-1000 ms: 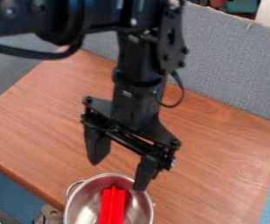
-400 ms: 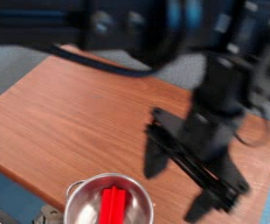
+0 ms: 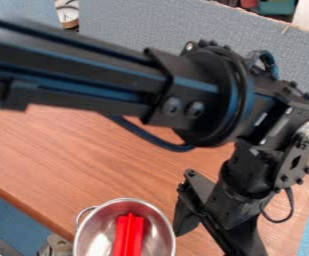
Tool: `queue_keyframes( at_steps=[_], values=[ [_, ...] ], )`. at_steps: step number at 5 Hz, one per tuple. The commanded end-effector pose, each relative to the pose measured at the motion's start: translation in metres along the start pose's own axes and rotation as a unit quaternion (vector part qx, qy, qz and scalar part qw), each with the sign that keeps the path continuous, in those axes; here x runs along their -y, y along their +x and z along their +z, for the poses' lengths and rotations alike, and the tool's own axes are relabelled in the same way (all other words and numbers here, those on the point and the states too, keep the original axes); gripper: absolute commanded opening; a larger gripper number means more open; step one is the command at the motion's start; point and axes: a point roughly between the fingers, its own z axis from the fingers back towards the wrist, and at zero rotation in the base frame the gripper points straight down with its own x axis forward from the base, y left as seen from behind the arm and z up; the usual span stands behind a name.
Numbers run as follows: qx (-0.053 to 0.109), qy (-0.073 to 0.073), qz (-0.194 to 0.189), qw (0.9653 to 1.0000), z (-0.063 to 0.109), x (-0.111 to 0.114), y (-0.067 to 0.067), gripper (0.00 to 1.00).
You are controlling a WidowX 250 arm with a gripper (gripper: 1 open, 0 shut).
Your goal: Put the red object in the metal pot
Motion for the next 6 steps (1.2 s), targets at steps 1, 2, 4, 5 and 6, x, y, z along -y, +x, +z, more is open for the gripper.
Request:
queue_keyframes(
  at_steps=[1, 2, 4, 5, 6],
  values=[
    [0.017, -0.002, -0.014, 0.9998, 0.027, 0.011, -0.004, 1.00],
    [0.017, -0.017, -0.011, 0.9996, 0.037, 0.005, -0.006, 1.00],
    [0.025, 0.003, -0.155, 0.9876, 0.018, -0.016, -0.009, 1.00],
    [0.023, 0.013, -0.218, 0.9756, 0.006, -0.032, -0.020, 1.00],
    [0.032, 0.018, -0.243, 0.9693, 0.004, -0.057, -0.031, 1.00]
  ],
)
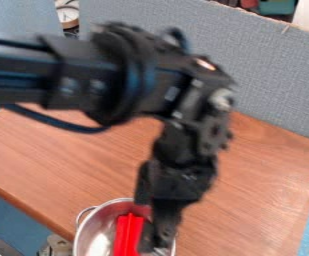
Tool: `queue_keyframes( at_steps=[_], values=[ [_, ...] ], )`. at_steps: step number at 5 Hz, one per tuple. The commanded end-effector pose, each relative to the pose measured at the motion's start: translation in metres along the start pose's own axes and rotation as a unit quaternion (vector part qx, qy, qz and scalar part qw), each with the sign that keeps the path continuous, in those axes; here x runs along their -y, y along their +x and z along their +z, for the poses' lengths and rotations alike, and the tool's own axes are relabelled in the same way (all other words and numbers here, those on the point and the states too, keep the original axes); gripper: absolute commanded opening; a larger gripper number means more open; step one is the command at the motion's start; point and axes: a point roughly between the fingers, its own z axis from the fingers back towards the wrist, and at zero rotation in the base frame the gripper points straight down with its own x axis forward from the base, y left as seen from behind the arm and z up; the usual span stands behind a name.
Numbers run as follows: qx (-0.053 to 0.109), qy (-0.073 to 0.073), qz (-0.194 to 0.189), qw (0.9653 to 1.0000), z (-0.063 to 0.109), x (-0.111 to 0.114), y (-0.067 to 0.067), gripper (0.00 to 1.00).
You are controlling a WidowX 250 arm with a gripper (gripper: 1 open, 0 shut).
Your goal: Put the red object in the metal pot
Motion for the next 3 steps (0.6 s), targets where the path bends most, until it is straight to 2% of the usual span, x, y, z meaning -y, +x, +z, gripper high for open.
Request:
queue_keyframes(
  at_steps=[1, 2, 3],
  values=[
    [0.003, -0.008, -0.025, 0.9997, -0.002, -0.014, -0.017, 1.00],
    [0.005, -0.019, -0.048, 0.9987, -0.014, -0.034, -0.042, 1.00],
    [-0.006, -0.029, -0.111, 0.9933, -0.029, -0.045, -0.055, 1.00]
  ],
)
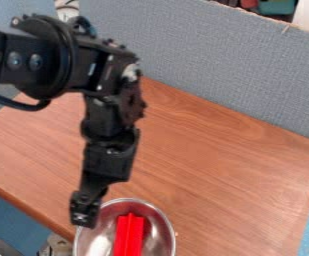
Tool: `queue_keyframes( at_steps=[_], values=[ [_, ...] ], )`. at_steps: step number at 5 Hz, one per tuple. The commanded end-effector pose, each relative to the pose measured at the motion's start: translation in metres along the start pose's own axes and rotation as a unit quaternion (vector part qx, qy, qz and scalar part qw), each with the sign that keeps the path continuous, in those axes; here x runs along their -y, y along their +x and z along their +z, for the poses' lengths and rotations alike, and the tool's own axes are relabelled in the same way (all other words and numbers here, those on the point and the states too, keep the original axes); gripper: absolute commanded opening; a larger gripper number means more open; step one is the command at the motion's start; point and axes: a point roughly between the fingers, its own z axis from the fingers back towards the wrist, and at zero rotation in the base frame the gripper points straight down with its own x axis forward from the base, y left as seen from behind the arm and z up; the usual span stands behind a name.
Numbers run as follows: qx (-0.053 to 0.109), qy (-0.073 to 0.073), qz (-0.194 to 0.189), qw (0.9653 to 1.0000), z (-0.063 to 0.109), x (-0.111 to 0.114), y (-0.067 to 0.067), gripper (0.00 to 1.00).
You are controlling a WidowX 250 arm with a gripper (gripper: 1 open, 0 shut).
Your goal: Put the red object in the metal pot
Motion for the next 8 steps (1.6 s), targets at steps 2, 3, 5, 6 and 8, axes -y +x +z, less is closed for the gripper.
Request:
queue_keyframes(
  at_steps=[2, 3, 5, 6, 8],
  values=[
    [0.018, -0.015, 0.114, 0.9933, 0.054, 0.013, 0.009, 1.00],
    [0.036, -0.038, 0.233, 0.9710, 0.059, -0.004, -0.002, 1.00],
    [0.077, -0.090, 0.425, 0.8976, 0.082, -0.010, -0.001, 1.00],
    [0.043, -0.071, 0.347, 0.9342, 0.069, -0.002, 0.028, 1.00],
    [0.027, -0.067, 0.310, 0.9481, 0.048, -0.008, 0.093, 1.00]
  ],
)
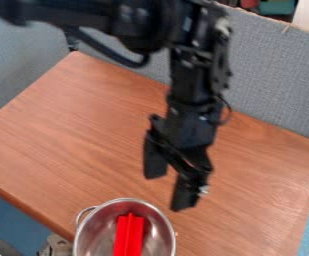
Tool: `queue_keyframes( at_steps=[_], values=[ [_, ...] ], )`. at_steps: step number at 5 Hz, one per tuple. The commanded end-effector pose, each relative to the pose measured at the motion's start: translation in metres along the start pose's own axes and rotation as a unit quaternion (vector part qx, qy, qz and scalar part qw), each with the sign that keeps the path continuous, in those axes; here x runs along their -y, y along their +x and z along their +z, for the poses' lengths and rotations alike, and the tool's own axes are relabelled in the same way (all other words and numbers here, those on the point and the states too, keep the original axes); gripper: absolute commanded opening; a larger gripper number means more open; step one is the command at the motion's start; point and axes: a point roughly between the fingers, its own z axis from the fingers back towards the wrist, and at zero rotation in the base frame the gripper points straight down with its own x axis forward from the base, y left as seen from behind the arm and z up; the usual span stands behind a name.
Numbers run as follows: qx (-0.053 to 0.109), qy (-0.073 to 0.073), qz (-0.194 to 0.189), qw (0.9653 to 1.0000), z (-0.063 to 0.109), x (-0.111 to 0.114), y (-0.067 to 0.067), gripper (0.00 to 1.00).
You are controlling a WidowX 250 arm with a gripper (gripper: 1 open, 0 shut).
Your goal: Put the red object in the metal pot
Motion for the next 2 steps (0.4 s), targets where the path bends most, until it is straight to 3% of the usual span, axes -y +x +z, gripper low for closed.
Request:
queue_keyframes(
  at_steps=[1, 2],
  values=[
    [0.026, -0.017, 0.069, 0.9971, 0.004, -0.007, 0.023, 1.00],
    [0.043, -0.023, 0.125, 0.9910, 0.025, -0.013, -0.020, 1.00]
  ],
)
